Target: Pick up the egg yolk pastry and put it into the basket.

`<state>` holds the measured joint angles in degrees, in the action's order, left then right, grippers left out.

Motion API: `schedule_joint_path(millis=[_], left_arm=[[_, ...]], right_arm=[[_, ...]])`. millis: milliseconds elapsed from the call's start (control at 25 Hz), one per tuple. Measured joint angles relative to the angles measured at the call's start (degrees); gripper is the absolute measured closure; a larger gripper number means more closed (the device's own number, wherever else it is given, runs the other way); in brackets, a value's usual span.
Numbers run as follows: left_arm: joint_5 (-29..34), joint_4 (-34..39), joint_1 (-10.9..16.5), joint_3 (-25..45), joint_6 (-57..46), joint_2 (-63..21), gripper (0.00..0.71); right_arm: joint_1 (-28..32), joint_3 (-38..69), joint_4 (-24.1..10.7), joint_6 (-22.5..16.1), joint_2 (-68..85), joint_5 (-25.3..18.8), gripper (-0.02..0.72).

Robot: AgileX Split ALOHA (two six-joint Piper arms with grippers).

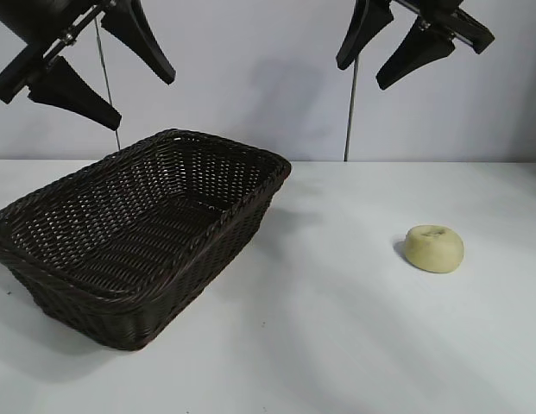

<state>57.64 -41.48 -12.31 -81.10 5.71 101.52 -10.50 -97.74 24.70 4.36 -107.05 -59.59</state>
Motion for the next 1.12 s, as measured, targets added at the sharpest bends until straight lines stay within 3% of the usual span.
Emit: schedule_joint_path(millis=[1120], left_arm=[[-0.9,-0.1,0.0,0.0,0.0,0.0,0.212]], right_arm=[[0.0,0.0,0.0,0.0,0.0,-0.5,0.311]])
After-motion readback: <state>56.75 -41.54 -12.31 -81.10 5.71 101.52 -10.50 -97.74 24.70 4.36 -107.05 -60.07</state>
